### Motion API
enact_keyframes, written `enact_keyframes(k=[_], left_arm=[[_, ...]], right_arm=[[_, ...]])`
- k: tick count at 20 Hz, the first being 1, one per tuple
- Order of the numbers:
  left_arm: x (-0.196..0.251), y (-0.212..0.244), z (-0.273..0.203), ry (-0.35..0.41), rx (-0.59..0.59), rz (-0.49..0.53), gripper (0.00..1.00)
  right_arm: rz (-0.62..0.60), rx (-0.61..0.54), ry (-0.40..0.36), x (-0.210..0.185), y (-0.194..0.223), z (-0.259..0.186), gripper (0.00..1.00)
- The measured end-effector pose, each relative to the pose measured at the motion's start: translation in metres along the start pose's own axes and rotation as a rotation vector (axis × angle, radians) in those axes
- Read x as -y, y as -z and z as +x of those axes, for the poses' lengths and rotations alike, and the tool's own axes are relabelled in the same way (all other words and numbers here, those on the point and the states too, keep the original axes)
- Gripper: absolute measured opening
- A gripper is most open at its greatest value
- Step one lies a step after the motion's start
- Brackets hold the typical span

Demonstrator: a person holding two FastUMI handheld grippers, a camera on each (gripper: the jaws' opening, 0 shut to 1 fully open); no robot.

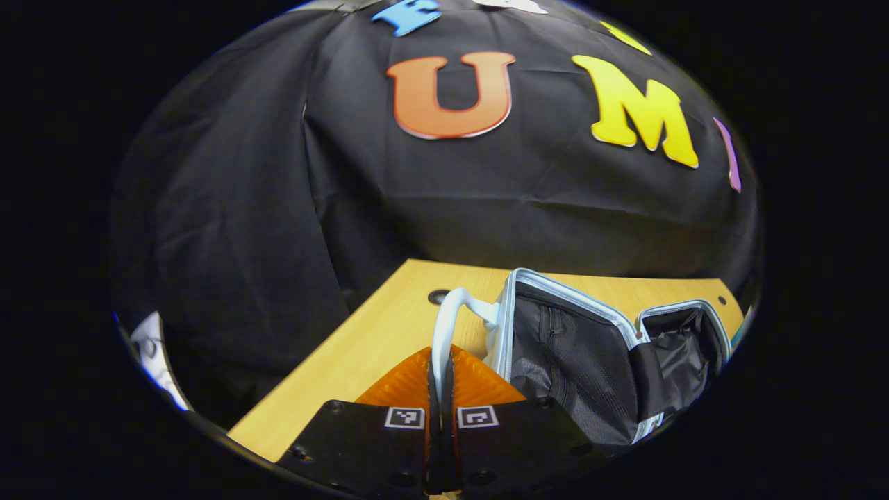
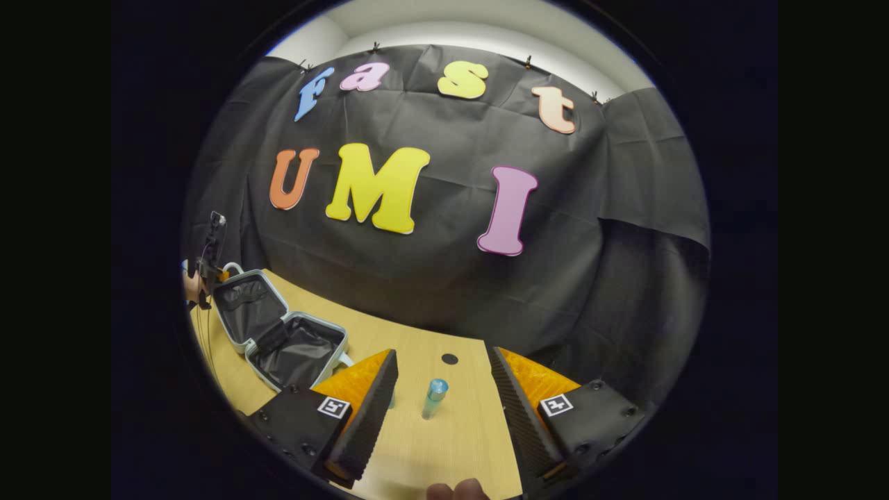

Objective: First open the suitcase, pack the skin care products into it, and then close the suitcase.

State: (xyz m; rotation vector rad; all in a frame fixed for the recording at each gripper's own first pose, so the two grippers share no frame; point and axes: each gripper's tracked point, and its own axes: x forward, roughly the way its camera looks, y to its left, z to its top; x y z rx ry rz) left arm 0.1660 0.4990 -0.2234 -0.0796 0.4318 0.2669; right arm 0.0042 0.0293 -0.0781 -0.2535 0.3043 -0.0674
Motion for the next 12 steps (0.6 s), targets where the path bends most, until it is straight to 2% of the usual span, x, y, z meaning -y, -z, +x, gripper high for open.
enact_keyframes(k=[5, 8, 11, 12], left_arm=[[-0.002, 0.049, 0.022, 0.052, -0.082, -0.206, 0.05], [-0.006, 0.075, 0.024, 0.056, -0.155, -0.234, 0.11], [-0.004, 0.075, 0.029, 0.069, -0.157, -0.252, 0.15], [-0.01, 0.076, 0.029, 0.044, -0.155, -0.232, 0.19]], right_arm=[[-0.036, -0.017, -0.029, -0.025, 0.0, 0.0, 0.8], [-0.059, -0.009, -0.051, -0.038, -0.002, 0.002, 0.8], [-0.054, -0.007, -0.059, -0.04, -0.003, 0.006, 0.81], [-0.05, -0.005, -0.06, -0.04, -0.003, 0.004, 0.81]])
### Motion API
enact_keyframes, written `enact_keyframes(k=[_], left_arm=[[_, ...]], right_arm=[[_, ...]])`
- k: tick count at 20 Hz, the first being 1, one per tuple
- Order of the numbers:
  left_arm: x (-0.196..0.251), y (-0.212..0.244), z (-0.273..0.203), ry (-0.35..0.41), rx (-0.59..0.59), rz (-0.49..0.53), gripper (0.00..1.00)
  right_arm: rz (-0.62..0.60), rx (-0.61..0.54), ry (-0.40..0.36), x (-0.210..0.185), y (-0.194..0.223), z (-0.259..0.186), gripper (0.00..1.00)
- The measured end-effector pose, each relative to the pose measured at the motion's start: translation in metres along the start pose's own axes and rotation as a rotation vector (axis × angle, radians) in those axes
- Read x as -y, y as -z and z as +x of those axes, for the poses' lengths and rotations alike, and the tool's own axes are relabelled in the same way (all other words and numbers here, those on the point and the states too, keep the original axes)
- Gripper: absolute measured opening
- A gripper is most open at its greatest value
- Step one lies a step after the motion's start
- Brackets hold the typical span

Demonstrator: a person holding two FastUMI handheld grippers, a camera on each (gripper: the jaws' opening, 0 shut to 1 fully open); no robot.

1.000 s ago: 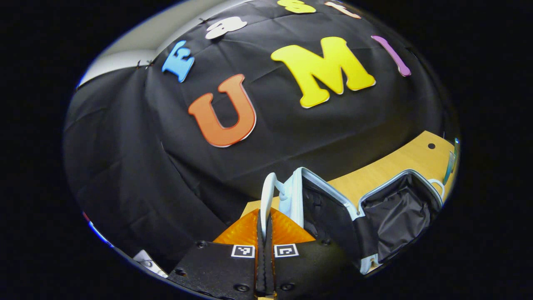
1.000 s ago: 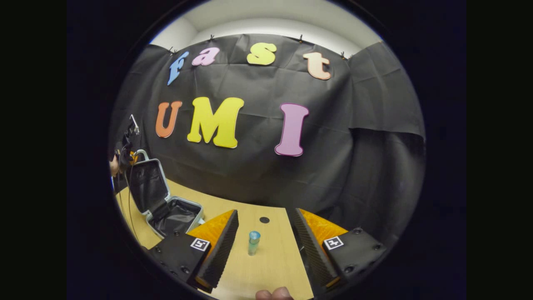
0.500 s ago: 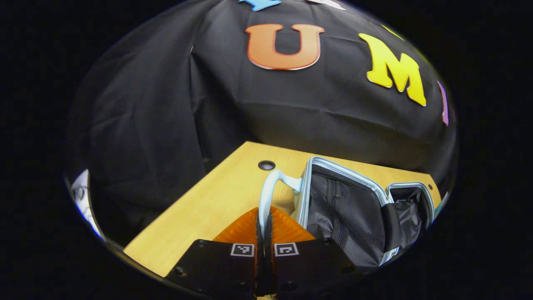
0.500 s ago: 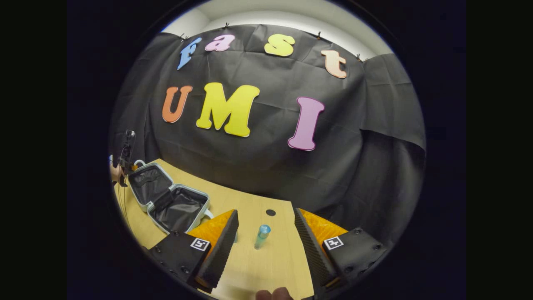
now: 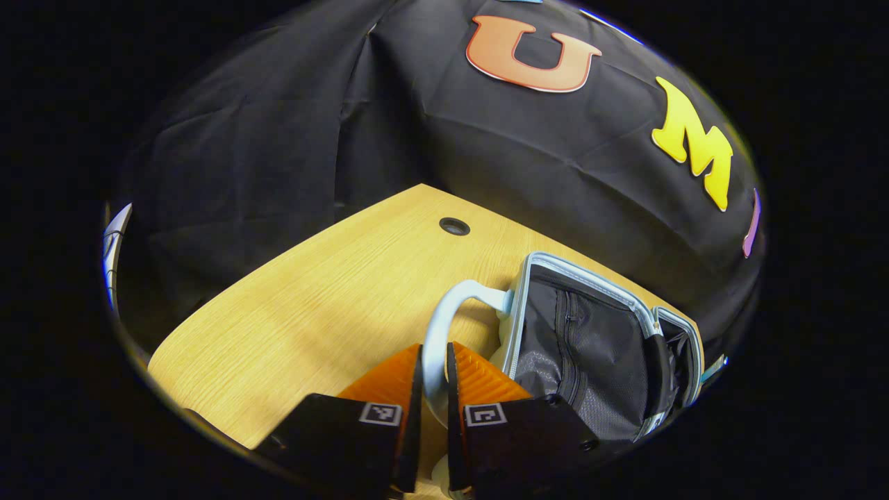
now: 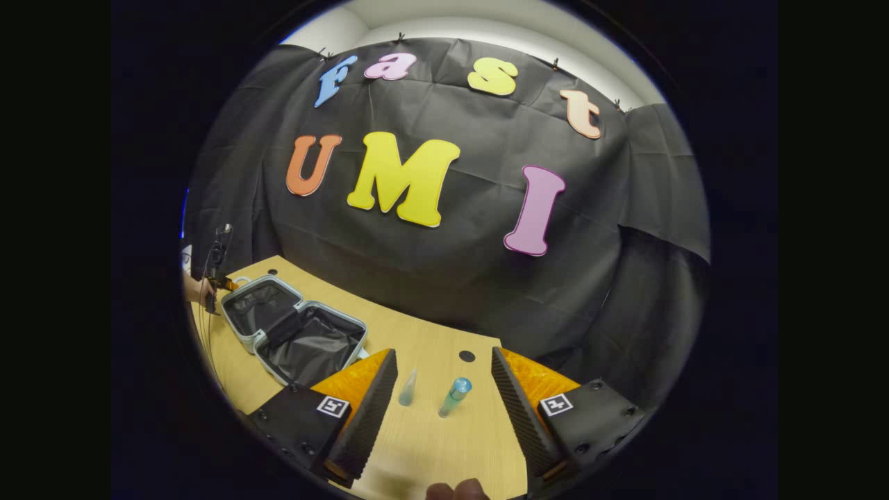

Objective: First open the suitcase, pack the skin care products into it, and then close the suitcase.

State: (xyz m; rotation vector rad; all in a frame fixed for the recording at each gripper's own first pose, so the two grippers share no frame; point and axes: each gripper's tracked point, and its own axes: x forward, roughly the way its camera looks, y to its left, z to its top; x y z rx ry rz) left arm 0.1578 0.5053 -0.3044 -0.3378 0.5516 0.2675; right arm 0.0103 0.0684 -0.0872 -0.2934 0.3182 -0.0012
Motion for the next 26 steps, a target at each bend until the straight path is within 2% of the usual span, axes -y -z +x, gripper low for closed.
enact_keyframes(k=[1, 3, 4, 6, 7, 8, 9, 10, 12, 14, 18, 22, 24, 26], left_arm=[[-0.003, -0.001, -0.003, -0.006, 0.001, 0.01, 0.24], [-0.002, -0.009, -0.018, 0.003, 0.023, -0.001, 0.6], [0.002, -0.017, -0.028, 0.002, 0.051, 0.008, 0.57], [0.016, -0.039, -0.054, -0.014, 0.136, 0.081, 0.7], [0.028, -0.055, -0.07, -0.021, 0.196, 0.118, 0.73], [0.044, -0.072, -0.09, -0.021, 0.261, 0.15, 0.83], [0.063, -0.085, -0.111, -0.015, 0.323, 0.176, 1.0], [0.086, -0.096, -0.132, -0.005, 0.368, 0.201, 0.95], [0.135, -0.103, -0.177, 0.02, 0.441, 0.232, 0.98], [0.193, -0.096, -0.215, 0.082, 0.492, 0.221, 0.98], [0.299, -0.046, -0.274, 0.157, 0.513, 0.279, 0.98], [0.389, 0.001, -0.307, 0.217, 0.523, 0.316, 0.98], [0.426, 0.026, -0.312, 0.27, 0.51, 0.357, 0.98], [0.46, 0.065, -0.302, 0.344, 0.436, 0.386, 0.98]], right_arm=[[0.004, -0.002, -0.001, 0.0, 0.001, 0.0, 0.81], [0.017, -0.002, -0.005, 0.002, 0.005, 0.0, 0.81], [0.026, -0.003, -0.008, 0.002, 0.007, 0.0, 0.81], [0.058, -0.004, -0.017, 0.004, 0.01, 0.002, 0.81], [0.076, 0.001, -0.024, 0.006, 0.009, 0.004, 0.81], [0.09, 0.007, -0.029, 0.006, 0.01, 0.005, 0.81], [0.104, 0.013, -0.036, 0.008, 0.01, 0.006, 0.81], [0.122, 0.017, -0.046, 0.011, 0.012, 0.007, 0.81], [0.15, 0.024, -0.059, 0.019, 0.014, 0.009, 0.81], [0.176, 0.035, -0.066, 0.032, 0.019, 0.01, 0.81], [0.214, 0.039, -0.046, 0.073, 0.037, 0.01, 0.81], [0.224, 0.04, -0.012, 0.116, 0.058, 0.008, 0.81], [0.227, 0.03, -0.002, 0.132, 0.069, 0.008, 0.81], [0.228, 0.009, 0.002, 0.144, 0.081, 0.006, 0.81]])
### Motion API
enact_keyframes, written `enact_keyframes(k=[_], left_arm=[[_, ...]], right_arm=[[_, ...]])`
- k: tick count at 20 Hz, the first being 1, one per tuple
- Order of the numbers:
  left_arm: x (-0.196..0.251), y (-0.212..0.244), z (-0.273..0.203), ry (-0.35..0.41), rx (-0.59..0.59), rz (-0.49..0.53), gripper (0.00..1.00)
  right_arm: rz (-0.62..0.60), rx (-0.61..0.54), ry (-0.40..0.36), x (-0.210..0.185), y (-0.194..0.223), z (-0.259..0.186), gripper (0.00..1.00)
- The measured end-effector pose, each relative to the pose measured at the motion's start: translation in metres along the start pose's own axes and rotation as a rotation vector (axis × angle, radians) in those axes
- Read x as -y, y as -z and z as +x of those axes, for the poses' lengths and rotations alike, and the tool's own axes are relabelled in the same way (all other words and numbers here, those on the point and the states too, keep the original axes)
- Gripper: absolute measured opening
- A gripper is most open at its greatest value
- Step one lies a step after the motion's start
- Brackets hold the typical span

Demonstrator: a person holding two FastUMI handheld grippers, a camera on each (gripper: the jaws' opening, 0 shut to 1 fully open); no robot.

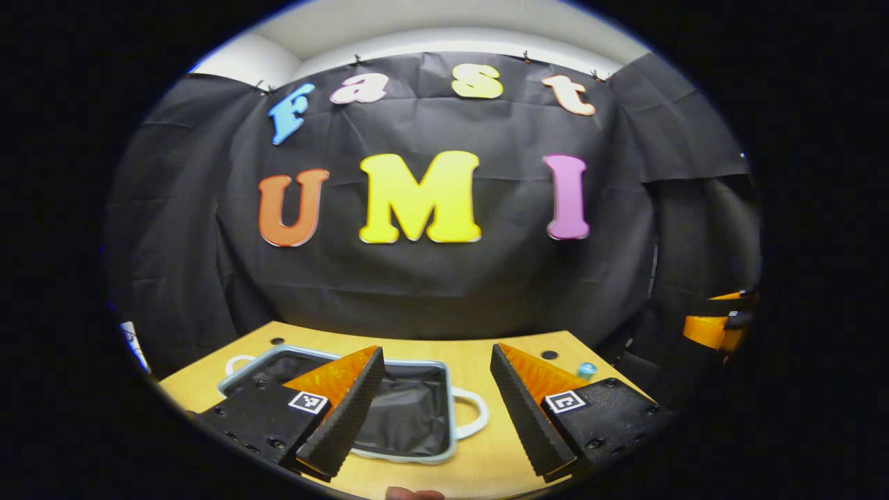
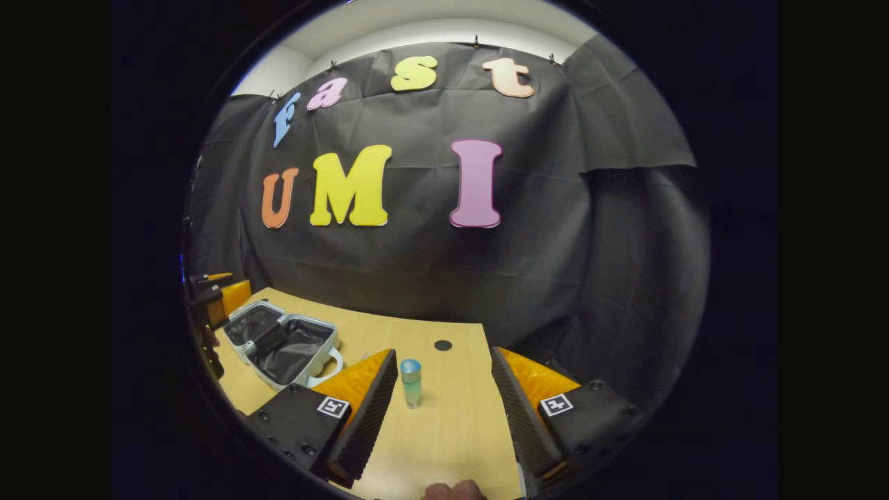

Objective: First open the suitcase, pack the skin care products into it, and then close the suitcase.

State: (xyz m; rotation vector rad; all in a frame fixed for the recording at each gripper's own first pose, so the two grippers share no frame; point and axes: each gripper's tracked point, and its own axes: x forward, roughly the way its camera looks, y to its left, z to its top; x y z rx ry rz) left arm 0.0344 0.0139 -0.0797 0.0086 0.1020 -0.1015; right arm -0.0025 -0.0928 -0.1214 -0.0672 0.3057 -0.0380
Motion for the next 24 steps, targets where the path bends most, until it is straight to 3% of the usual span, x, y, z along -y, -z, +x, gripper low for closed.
enact_keyframes(k=[6, 14, 24], left_arm=[[0.08, 0.087, 0.033, 0.121, -0.171, -0.029, 0.98], [0.111, 0.169, 0.093, 0.102, -0.307, -0.031, 0.98], [0.115, 0.212, 0.153, 0.078, -0.373, -0.013, 0.98]], right_arm=[[-0.005, -0.065, 0.033, 0.042, 0.034, -0.013, 0.81], [0.01, -0.203, 0.108, 0.095, 0.087, -0.03, 0.81], [0.038, -0.239, 0.17, 0.105, 0.088, -0.03, 0.81]])
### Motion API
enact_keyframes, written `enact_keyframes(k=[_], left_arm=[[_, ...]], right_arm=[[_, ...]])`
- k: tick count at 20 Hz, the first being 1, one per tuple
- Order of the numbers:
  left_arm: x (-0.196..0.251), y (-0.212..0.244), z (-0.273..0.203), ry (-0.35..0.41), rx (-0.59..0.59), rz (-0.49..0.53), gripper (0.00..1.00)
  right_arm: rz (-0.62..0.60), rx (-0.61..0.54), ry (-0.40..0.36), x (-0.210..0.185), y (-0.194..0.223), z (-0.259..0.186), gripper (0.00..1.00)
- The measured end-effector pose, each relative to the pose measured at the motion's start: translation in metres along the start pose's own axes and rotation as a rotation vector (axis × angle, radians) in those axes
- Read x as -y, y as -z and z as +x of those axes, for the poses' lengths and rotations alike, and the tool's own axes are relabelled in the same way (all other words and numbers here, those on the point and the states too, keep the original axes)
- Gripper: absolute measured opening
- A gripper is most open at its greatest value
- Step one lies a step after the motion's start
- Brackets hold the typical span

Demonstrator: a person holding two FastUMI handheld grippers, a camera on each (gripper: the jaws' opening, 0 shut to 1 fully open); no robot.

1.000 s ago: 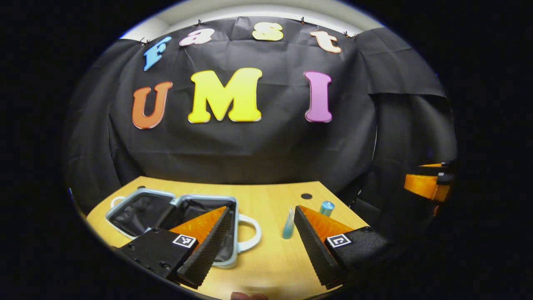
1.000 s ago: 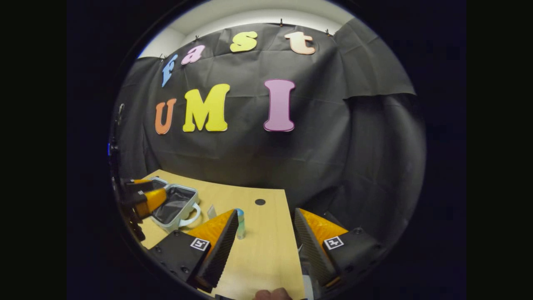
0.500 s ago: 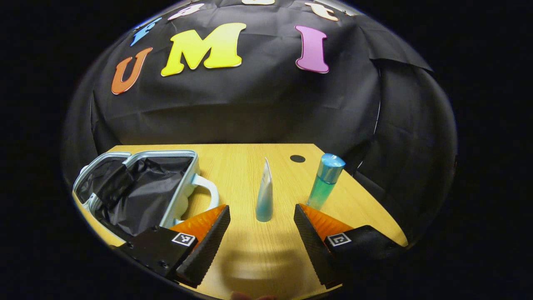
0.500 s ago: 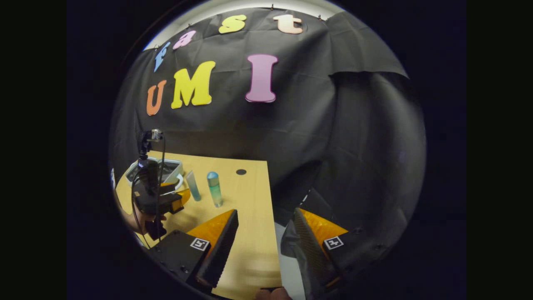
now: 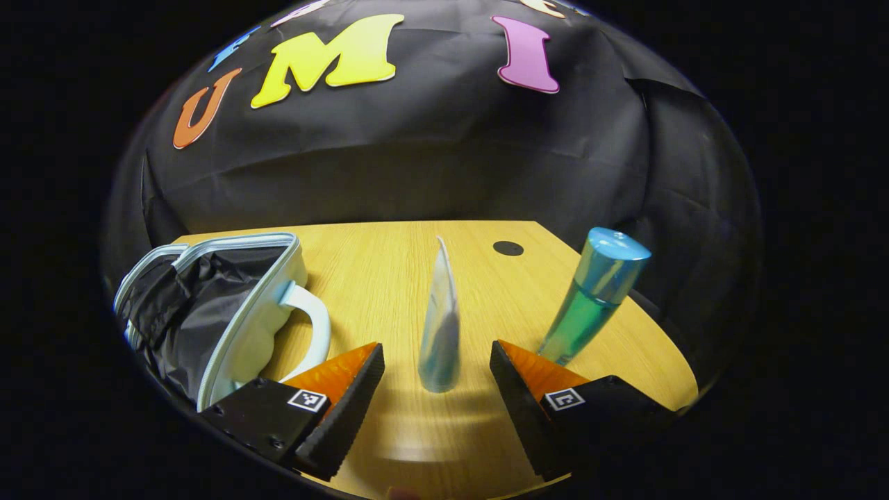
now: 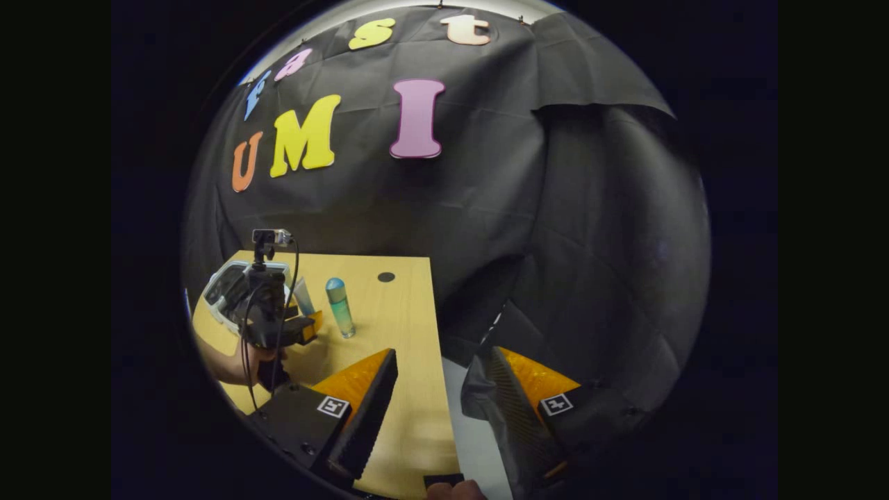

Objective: First open the suitcase, pack the skin care products into it, and then close the suitcase.

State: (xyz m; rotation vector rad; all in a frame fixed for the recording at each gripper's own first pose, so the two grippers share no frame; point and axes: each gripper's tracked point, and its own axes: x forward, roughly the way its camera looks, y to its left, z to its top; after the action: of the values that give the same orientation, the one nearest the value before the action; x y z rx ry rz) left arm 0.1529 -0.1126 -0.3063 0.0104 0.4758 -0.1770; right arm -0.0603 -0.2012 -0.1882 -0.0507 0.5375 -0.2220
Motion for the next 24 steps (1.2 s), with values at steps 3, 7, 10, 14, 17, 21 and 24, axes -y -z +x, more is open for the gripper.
enact_keyframes(k=[3, 7, 10, 14, 17, 21, 24], left_arm=[[0.001, 0.006, 0.009, 0.018, -0.025, -0.009, 0.91], [0.004, 0.006, 0.014, 0.035, -0.037, 0.01, 0.67], [0.006, 0.007, 0.013, 0.056, -0.061, 0.0, 0.41], [0.011, -0.01, -0.02, 0.106, -0.046, -0.05, 0.37], [0.008, -0.033, -0.064, 0.138, -0.007, -0.085, 0.36], [-0.012, -0.057, -0.13, 0.147, 0.013, -0.122, 0.36], [-0.041, -0.07, -0.18, 0.112, 0.02, -0.128, 0.36]], right_arm=[[0.016, -0.006, 0.015, 0.009, 0.002, 0.012, 0.81], [0.002, -0.003, 0.006, 0.006, -0.001, 0.011, 0.81], [-0.014, 0.009, -0.015, -0.005, -0.004, 0.015, 0.81], [-0.044, 0.012, -0.083, -0.03, 0.001, 0.027, 0.81], [-0.051, 0.013, -0.147, -0.058, 0.005, 0.042, 0.81], [-0.033, -0.01, -0.248, -0.115, 0.014, 0.072, 0.81], [-0.006, -0.027, -0.294, -0.156, 0.02, 0.105, 0.82]])
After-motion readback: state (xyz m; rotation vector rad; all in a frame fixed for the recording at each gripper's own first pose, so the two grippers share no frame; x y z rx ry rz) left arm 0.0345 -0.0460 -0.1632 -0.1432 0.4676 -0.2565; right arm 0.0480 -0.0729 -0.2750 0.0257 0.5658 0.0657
